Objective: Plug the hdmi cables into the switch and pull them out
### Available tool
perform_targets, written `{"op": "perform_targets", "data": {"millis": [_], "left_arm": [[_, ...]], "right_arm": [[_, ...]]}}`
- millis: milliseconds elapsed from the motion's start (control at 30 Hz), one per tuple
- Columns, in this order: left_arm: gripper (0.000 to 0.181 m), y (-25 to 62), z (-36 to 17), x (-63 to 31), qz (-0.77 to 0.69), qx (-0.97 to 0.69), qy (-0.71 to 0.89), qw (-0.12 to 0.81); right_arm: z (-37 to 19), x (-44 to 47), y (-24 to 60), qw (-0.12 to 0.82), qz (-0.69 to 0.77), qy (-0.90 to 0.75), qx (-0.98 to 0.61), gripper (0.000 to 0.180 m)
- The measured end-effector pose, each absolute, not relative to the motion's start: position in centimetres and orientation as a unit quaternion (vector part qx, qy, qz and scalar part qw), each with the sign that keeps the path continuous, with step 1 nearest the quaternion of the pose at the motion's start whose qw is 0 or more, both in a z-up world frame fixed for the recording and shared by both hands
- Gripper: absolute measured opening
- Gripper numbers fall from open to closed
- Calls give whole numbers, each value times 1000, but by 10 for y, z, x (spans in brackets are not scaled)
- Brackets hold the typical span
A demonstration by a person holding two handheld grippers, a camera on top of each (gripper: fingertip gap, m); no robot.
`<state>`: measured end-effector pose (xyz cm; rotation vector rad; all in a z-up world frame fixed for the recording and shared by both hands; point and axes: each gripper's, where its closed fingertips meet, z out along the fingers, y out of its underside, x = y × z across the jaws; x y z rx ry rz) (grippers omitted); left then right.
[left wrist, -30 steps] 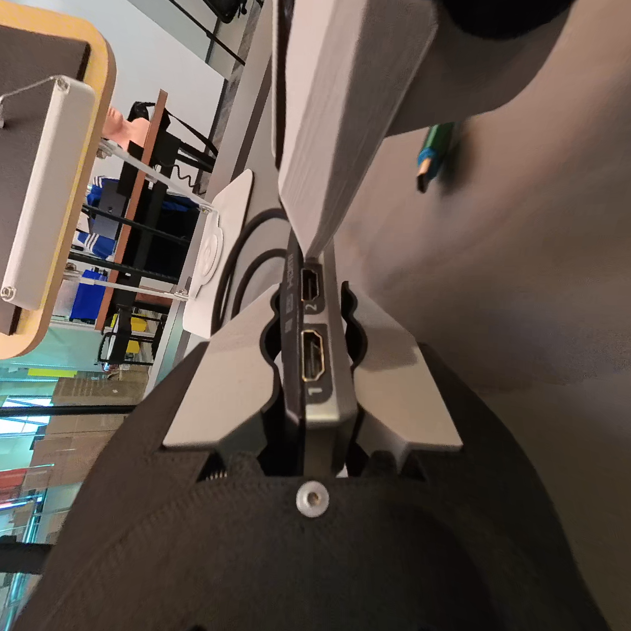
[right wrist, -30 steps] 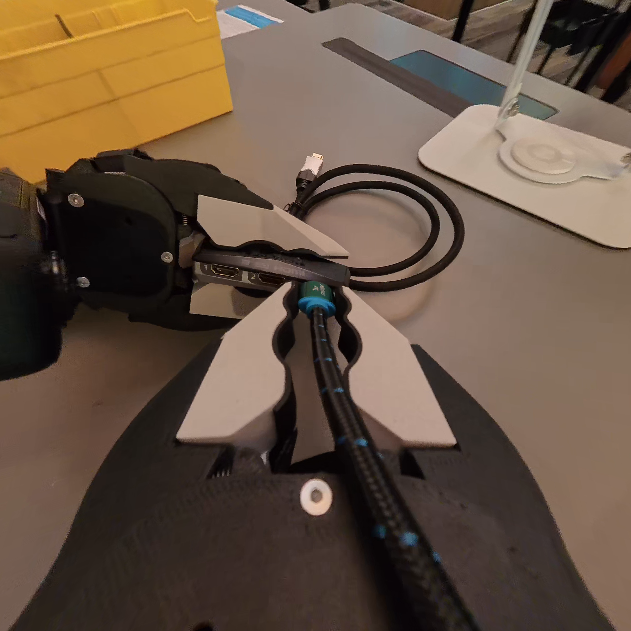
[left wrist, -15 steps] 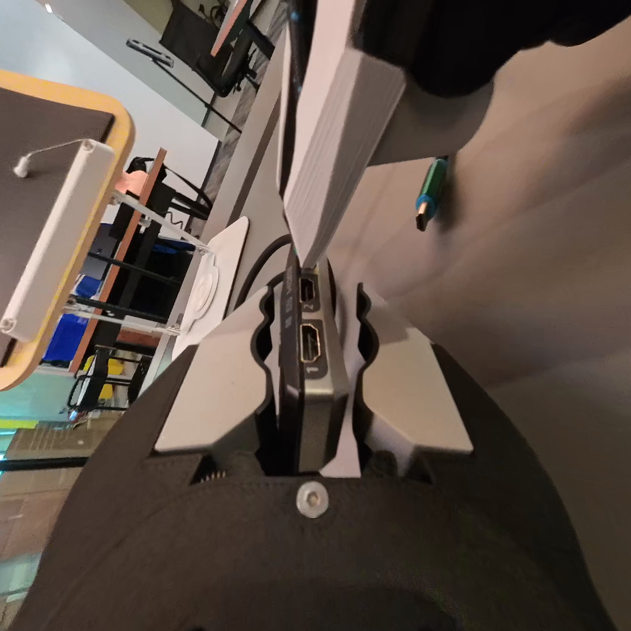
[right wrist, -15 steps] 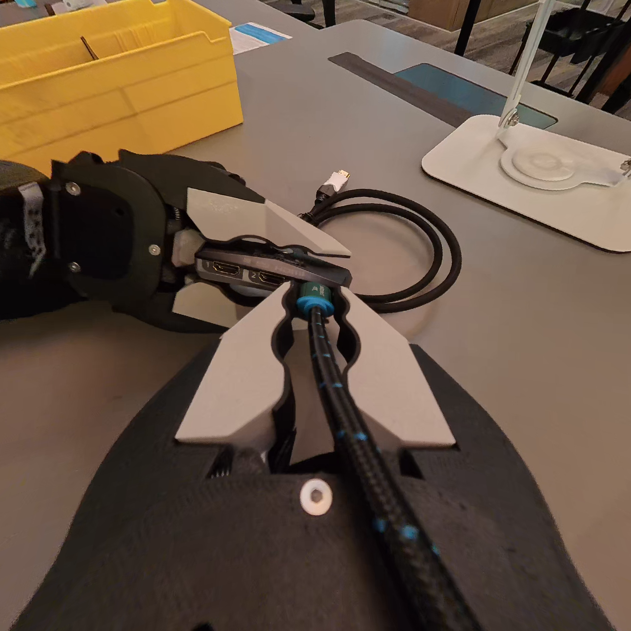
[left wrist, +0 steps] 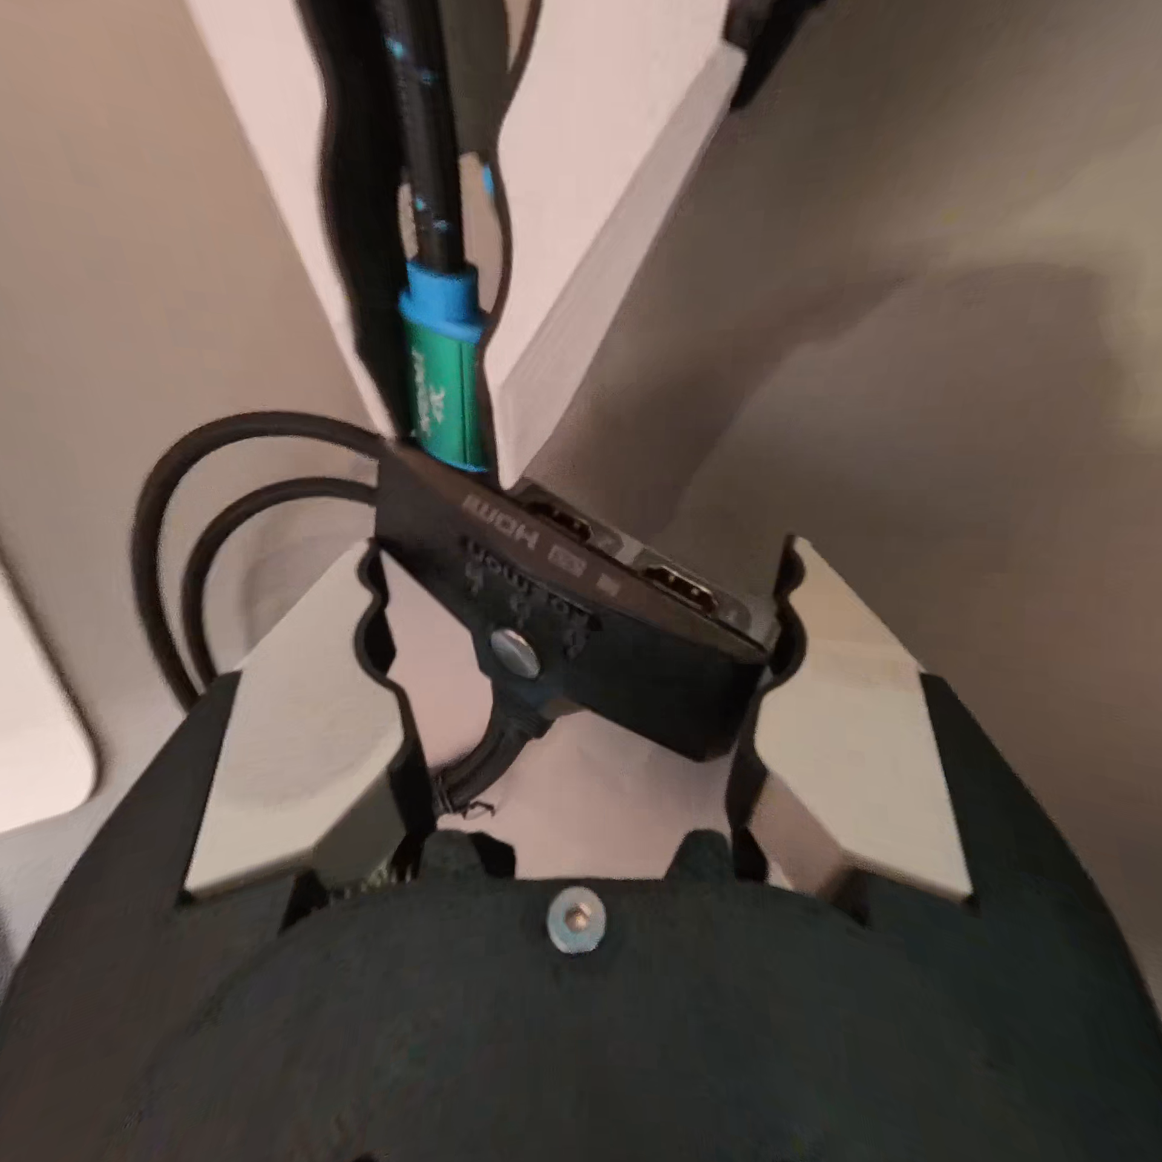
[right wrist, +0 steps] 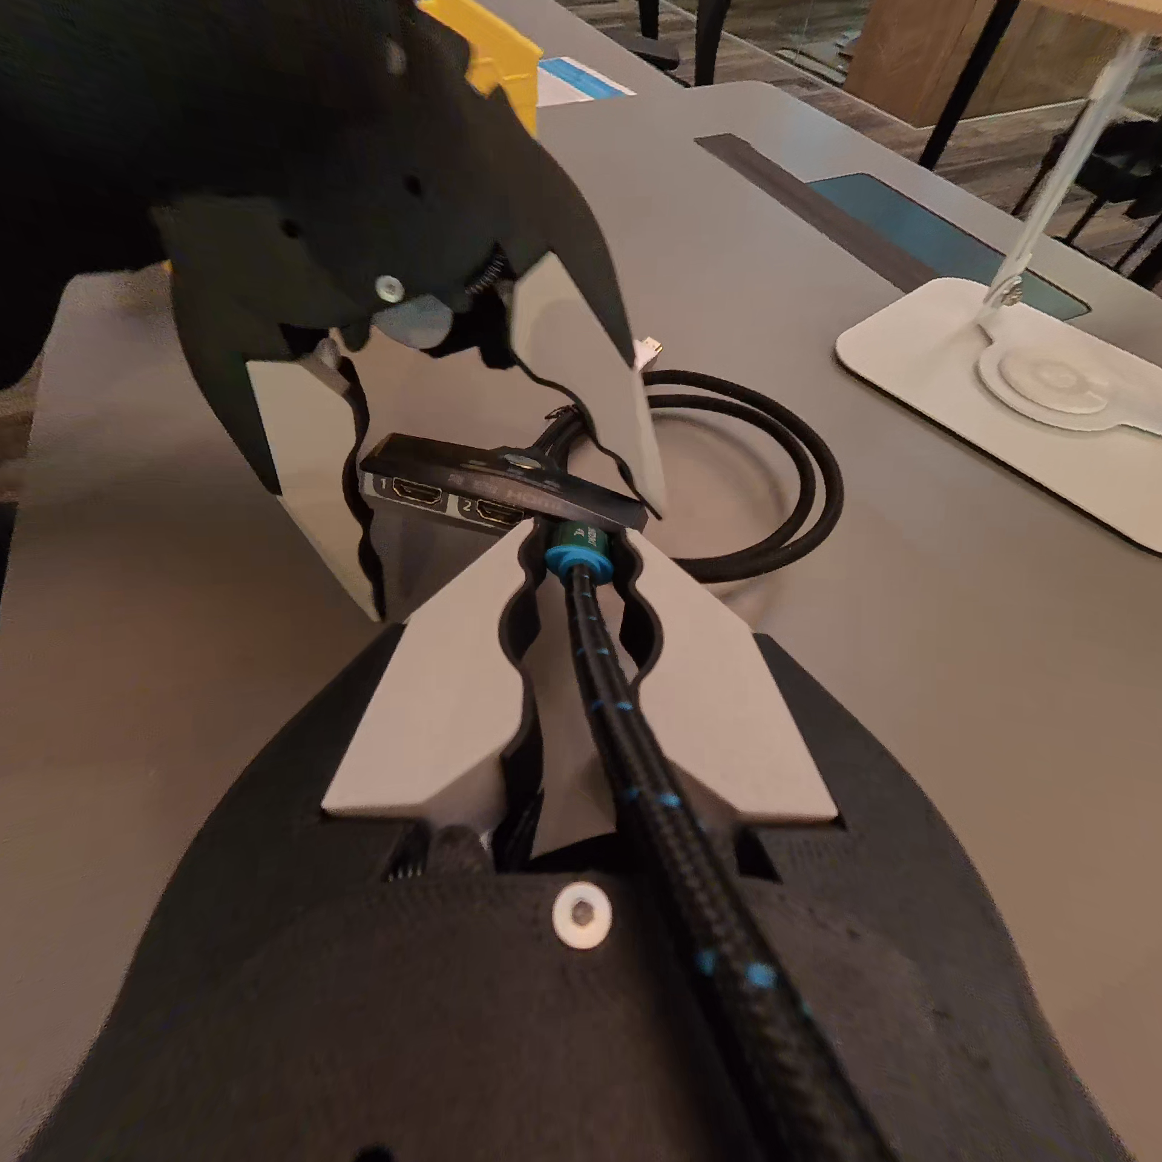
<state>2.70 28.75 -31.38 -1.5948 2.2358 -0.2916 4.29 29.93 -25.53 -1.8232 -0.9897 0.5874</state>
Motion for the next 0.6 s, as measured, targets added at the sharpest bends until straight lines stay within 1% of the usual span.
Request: {"op": "perform_targets", "data": {"millis": [100,200,367,600], "left_arm": [[135,277,-319,31,-124,-549,812,156],[158,274,-320,37,-132,-541,817,146],[155,253,-330,39,-166,-519,833,95],[151,247,-336,44,-196,-522,827,74]], "right_arm": [[-256,42,291,472,250,-425,-731,17],[-257,42,286,469,263,-440,-719,19],[-257,39,282,471,266,-463,-702,19],[-266,44,280,468,269,-460,-705,18]]}}
